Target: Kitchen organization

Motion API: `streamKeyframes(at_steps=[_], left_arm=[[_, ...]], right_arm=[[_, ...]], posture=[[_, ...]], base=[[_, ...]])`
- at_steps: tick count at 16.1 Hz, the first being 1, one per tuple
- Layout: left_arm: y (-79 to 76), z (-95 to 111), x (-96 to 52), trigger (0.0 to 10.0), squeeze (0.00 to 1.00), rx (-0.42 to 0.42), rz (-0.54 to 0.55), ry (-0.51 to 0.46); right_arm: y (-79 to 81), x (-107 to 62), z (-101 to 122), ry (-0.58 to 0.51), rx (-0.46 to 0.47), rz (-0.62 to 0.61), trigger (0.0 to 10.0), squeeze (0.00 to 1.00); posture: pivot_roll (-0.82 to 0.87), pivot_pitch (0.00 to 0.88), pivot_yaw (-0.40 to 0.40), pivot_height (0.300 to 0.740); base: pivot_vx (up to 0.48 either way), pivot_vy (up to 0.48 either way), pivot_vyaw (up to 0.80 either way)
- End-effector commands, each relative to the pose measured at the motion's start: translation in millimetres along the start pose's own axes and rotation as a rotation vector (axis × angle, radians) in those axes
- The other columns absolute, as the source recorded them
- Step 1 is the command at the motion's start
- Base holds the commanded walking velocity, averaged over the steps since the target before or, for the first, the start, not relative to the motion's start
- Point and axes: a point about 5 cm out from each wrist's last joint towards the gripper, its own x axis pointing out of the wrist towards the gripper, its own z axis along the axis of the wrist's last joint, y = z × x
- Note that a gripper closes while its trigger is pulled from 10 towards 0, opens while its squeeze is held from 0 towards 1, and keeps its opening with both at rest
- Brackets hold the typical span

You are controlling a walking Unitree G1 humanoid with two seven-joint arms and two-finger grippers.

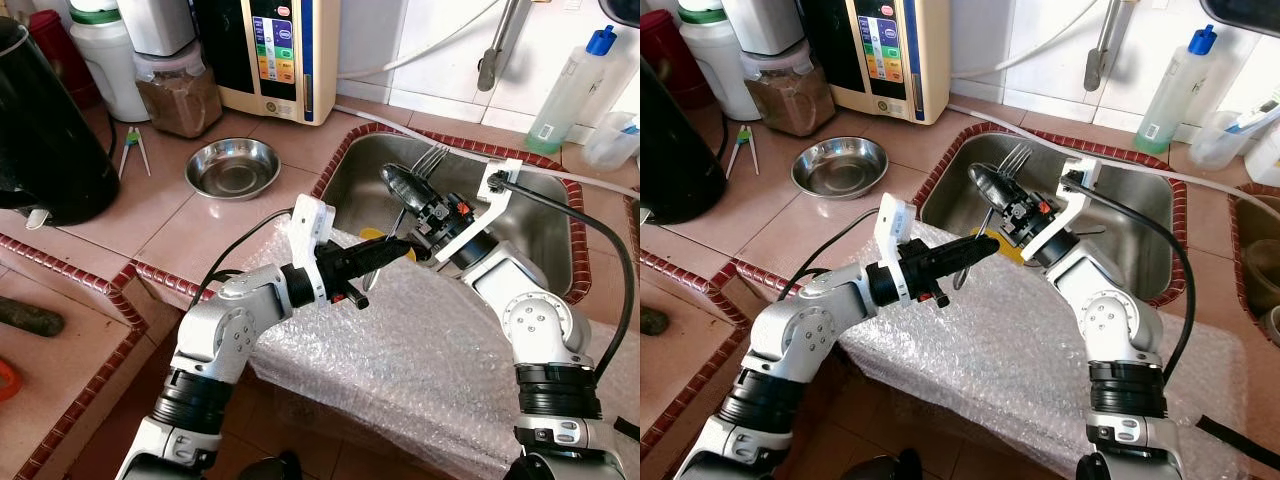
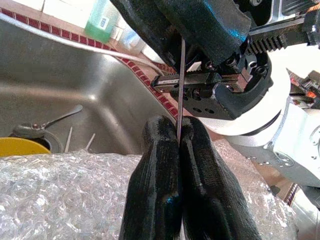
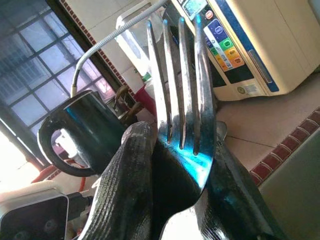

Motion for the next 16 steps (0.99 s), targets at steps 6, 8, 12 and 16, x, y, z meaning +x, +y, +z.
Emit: streamKeyframes(at_steps=[6,8,12,16], left_arm=[[26.4,14.1,-13.8,10.0,1.00,-0.013,0.183,-0.065],[33.8,14.8,-15.6,10.0,1.00,0.004,0.249,-0.079],[51.2,20.6,-22.1,10.0,1.00,0.029,0.393,-0.112],[54.6,22.3,-22.5,10.0,1.00,0.033,0.419,-0.128]], right_arm=[[-13.8,-9.8,13.3,-0.046,-0.067,-0.104,0.0,0.00],[-17.7,-10.2,14.2,-0.055,-0.091,-0.152,0.0,0.00],[-32.5,-6.1,26.7,-0.084,-0.266,-0.348,0.0,0.00],[-50.7,-10.6,48.1,-0.164,-0.379,-0.562,0.0,0.00]], posture=[[-0.03,0.098,0.036,0.740],[-0.03,0.100,0.035,0.740],[-0.03,0.104,0.033,0.740],[-0.03,0.106,0.034,0.740]], base=[[0.000,0.000,0.00],[0.000,0.000,0.00],[0.000,0.000,0.00],[0.000,0.000,0.00]])
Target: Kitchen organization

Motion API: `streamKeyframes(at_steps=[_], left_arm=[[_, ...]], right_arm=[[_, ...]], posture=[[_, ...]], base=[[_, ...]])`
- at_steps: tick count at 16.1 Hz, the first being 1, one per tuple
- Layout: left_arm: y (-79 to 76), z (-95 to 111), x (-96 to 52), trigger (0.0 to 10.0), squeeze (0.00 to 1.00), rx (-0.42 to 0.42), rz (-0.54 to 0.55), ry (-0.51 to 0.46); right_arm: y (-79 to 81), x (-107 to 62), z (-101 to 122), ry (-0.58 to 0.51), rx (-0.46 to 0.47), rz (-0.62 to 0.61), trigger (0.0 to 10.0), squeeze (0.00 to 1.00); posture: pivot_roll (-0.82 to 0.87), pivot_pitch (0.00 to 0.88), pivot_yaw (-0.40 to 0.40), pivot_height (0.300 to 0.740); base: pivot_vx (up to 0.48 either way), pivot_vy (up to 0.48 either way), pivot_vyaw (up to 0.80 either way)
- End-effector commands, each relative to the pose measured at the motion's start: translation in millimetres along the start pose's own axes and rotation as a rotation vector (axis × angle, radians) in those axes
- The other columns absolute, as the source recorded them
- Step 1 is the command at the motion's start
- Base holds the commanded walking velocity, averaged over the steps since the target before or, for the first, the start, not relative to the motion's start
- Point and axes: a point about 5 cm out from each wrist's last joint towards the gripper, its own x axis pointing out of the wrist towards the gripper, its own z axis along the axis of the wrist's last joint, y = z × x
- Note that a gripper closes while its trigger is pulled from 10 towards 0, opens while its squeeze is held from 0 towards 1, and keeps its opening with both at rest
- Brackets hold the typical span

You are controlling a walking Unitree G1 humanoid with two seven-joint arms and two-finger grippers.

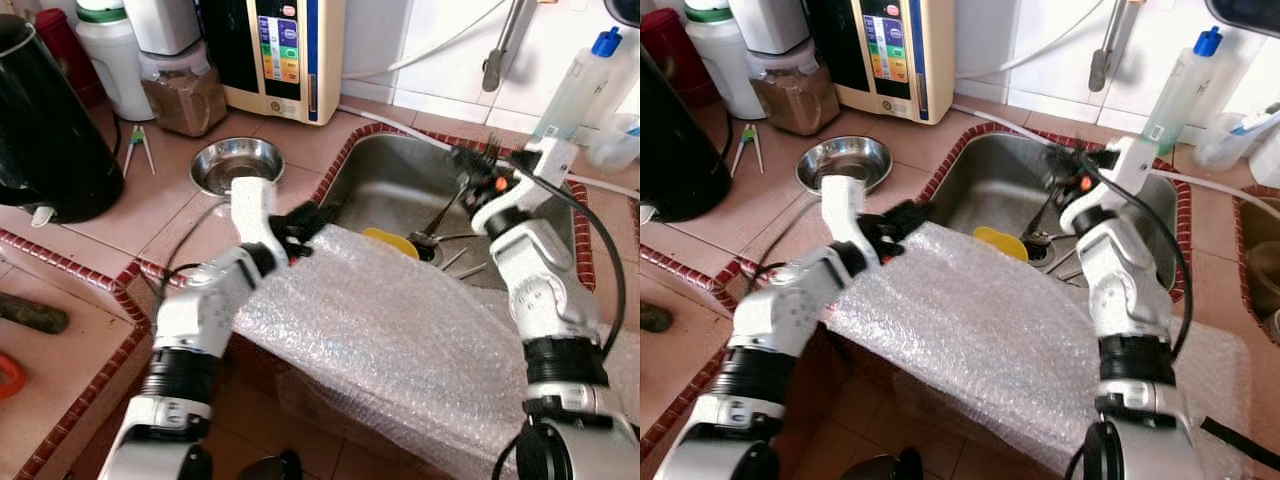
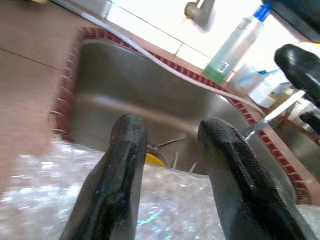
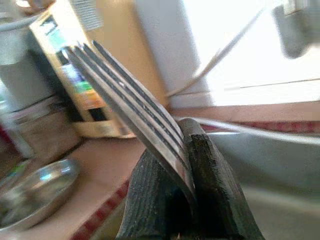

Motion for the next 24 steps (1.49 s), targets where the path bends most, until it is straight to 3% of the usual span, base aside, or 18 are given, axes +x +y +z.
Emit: streamKeyframes(at_steps=[1,5,6,9,11,13,17,18,19,20,24], left_arm=[[1.5,3.9,1.1,10.0,1.00,0.030,0.015,-0.002],[-0.2,-1.4,1.6,10.0,1.00,0.063,0.014,0.029],[-0.4,-1.8,1.5,10.0,1.00,0.069,0.015,0.036],[-6.7,-3.2,-0.6,10.0,1.00,0.154,-0.013,0.087],[-14.0,-6.5,-4.7,10.0,1.00,0.226,-0.063,0.143],[-22.2,-12.3,-12.4,10.0,1.00,0.248,-0.141,0.207],[-20.0,-14.0,-17.4,10.0,1.00,0.296,-0.132,0.249],[-20.8,-12.0,-18.0,10.0,1.00,0.302,-0.133,0.249],[-21.3,-10.6,-18.3,10.0,1.00,0.301,-0.133,0.248],[-22.5,-9.4,-19.1,10.0,1.00,0.299,-0.136,0.253],[-24.0,-14.2,-20.4,10.0,1.00,0.299,-0.152,0.275]], right_arm=[[-8.1,0.9,5.4,-0.023,-0.014,-0.045,0.0,0.00],[-1.3,7.5,-3.2,-0.012,0.051,-0.034,0.0,0.00],[-1.2,8.1,-5.0,-0.012,0.030,-0.043,0.0,0.00],[-9.0,12.2,-8.1,-0.008,-0.103,-0.132,0.0,0.00],[-20.0,12.1,-16.6,0.060,-0.264,-0.202,0.0,0.00],[-24.7,11.4,-24.0,0.102,-0.347,-0.195,0.0,0.00],[-32.9,7.3,-42.8,0.215,-0.352,-0.214,0.0,0.00],[-33.6,6.0,-48.1,0.244,-0.330,-0.218,5.1,0.65],[-33.4,5.2,-51.3,0.254,-0.325,-0.223,9.4,1.00],[-28.3,3.2,-62.8,0.288,-0.327,-0.207,10.0,1.00],[-25.8,0.0,-71.8,0.310,-0.324,-0.202,10.0,1.00]], posture=[[-0.03,0.106,0.034,0.740],[-0.03,0.109,0.034,0.740],[-0.03,0.109,0.034,0.740],[-0.03,0.110,0.034,0.740],[-0.02,0.111,0.035,0.740],[-0.02,0.111,0.035,0.740],[-0.01,0.113,0.026,0.740],[-0.01,0.113,0.025,0.740],[-0.01,0.113,0.024,0.740],[0.00,0.114,0.025,0.740],[-0.01,0.117,0.031,0.740]], base=[[0.000,0.000,0.00],[0.000,0.000,0.00],[0.000,0.000,0.00],[0.000,0.000,0.00],[0.000,0.000,0.00],[0.000,0.000,0.00],[0.000,0.000,0.00],[0.000,0.000,0.00],[0.000,0.000,0.00],[0.000,0.000,0.00],[0.000,0.000,0.00]])
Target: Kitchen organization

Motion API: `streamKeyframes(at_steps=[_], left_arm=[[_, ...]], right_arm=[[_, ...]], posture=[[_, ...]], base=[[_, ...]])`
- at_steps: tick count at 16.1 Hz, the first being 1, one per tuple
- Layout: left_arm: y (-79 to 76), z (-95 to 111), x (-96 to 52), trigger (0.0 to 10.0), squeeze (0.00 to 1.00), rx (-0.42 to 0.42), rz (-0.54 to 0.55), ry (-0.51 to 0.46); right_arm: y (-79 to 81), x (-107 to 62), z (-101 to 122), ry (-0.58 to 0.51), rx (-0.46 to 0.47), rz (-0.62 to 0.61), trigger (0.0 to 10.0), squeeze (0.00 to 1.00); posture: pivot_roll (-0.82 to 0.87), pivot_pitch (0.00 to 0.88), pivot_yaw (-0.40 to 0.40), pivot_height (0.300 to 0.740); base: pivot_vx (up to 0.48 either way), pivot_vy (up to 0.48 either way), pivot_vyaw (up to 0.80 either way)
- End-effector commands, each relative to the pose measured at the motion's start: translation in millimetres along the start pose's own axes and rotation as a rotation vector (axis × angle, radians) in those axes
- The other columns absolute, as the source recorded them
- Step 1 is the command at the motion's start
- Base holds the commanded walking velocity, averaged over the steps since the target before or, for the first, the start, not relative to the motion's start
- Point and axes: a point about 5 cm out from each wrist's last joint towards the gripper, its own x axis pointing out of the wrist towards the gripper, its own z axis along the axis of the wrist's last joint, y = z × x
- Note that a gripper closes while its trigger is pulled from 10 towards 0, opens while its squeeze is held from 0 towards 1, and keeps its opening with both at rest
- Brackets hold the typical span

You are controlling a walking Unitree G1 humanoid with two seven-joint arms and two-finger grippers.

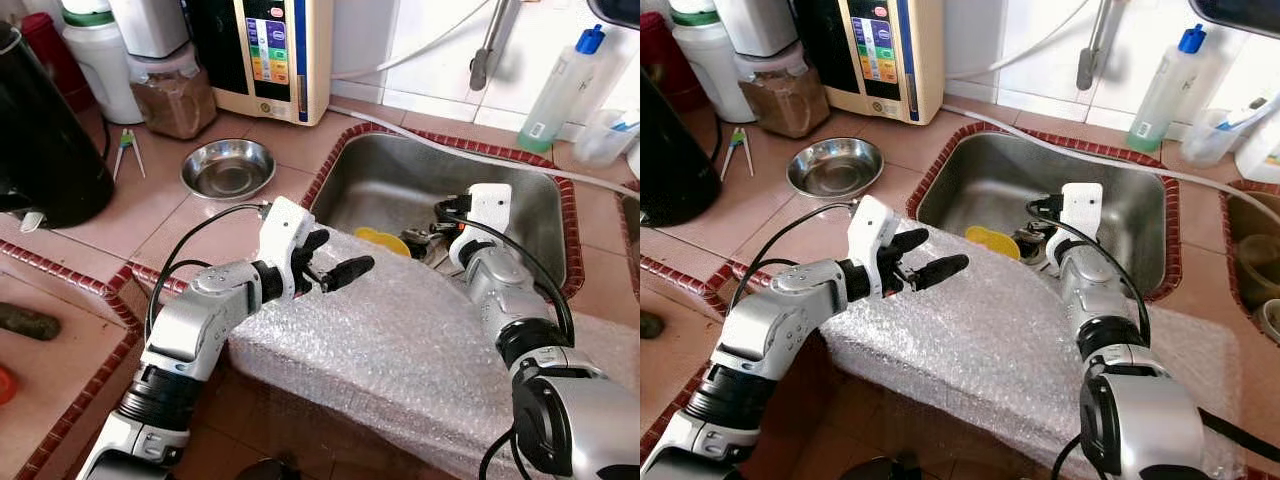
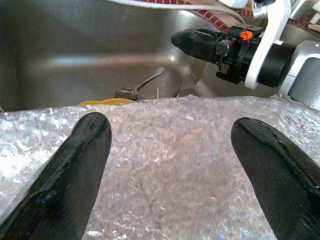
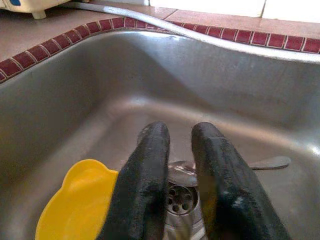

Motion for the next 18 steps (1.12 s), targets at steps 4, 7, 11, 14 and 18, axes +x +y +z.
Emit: streamKeyframes(at_steps=[4,7,11,14,18], left_arm=[[0.7,4.3,0.3,10.0,1.00,0.023,0.024,-0.011],[17.7,14.4,-0.2,10.0,1.00,0.023,0.168,-0.082],[38.3,31.0,1.3,10.0,1.00,-0.010,0.330,-0.161],[66.8,38.3,-1.6,10.0,1.00,-0.032,0.581,-0.198],[92.6,43.2,-6.2,10.0,1.00,-0.027,0.707,-0.207]], right_arm=[[2.0,0.4,4.3,-0.040,0.061,0.022,10.0,1.00],[15.5,0.9,16.2,-0.122,0.152,0.116,10.0,1.00],[44.8,-11.6,13.9,-0.178,0.091,0.315,10.0,1.00],[59.9,-29.8,9.7,-0.204,0.065,0.408,10.0,1.00],[68.1,-52.4,1.9,-0.191,0.070,0.451,10.0,1.00]], posture=[[-0.01,0.113,0.028,0.740],[-0.01,0.109,0.028,0.740],[-0.01,0.112,0.032,0.740],[-0.02,0.120,0.039,0.740],[-0.04,0.125,0.053,0.740]], base=[[0.000,0.000,0.00],[0.000,0.000,0.00],[0.000,0.000,0.00],[0.000,0.000,0.00],[0.000,0.000,0.00]])
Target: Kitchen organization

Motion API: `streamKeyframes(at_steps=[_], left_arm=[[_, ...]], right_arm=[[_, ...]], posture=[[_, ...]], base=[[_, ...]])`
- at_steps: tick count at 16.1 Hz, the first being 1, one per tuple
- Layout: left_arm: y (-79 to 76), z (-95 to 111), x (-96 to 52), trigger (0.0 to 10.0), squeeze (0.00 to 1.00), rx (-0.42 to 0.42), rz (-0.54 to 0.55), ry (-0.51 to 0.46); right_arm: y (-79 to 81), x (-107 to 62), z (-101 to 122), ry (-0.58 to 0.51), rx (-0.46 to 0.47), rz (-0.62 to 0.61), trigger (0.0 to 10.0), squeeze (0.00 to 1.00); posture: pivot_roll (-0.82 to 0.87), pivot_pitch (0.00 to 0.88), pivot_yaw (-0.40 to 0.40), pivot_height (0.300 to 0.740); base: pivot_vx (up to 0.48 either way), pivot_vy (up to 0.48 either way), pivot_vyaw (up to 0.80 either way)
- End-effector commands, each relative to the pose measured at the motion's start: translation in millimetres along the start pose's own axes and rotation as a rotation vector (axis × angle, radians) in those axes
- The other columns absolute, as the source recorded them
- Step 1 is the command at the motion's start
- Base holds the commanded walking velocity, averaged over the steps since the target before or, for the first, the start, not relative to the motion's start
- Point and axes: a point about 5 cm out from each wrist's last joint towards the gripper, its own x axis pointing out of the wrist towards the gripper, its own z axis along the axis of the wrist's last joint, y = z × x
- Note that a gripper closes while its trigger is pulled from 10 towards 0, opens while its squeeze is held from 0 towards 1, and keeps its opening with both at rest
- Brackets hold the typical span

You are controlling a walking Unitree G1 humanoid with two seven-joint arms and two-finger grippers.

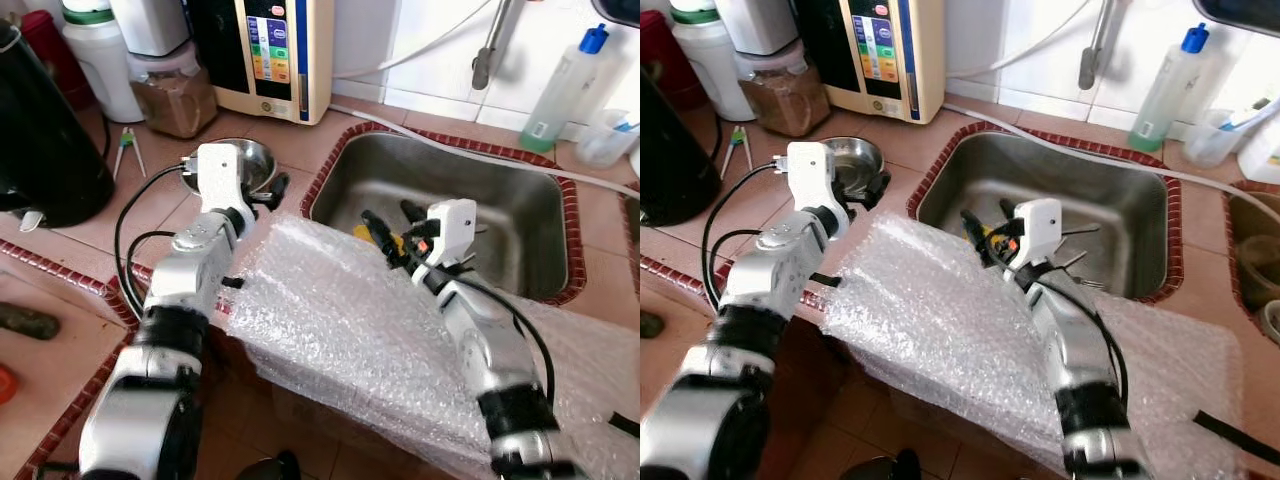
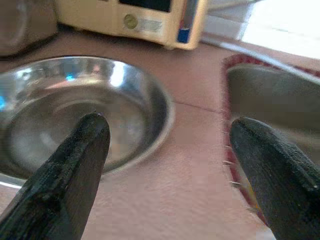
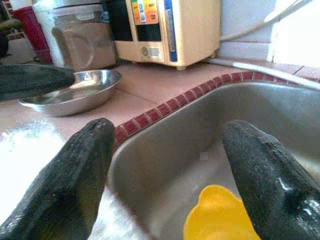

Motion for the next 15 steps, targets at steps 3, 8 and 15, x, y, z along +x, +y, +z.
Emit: streamKeyframes(at_steps=[3,8,15], left_arm=[[10.6,1.8,8.4,10.0,1.00,0.081,0.051,0.044],[18.8,-7.8,12.6,10.0,0.00,0.164,0.024,0.149],[24.1,-22.5,11.0,10.0,0.00,0.244,-0.021,0.254]], right_arm=[[7.4,-8.8,0.3,0.021,0.010,0.002,10.0,1.00],[12.4,-15.0,2.2,0.039,0.022,-0.010,10.0,1.00],[17.8,-16.9,3.0,0.061,0.027,-0.016,10.0,0.44]], posture=[[-0.05,0.129,0.061,0.740],[-0.07,0.133,0.064,0.740],[-0.07,0.131,0.063,0.740]], base=[[0.000,0.000,0.00],[0.000,0.000,0.00],[0.000,0.000,0.00]])
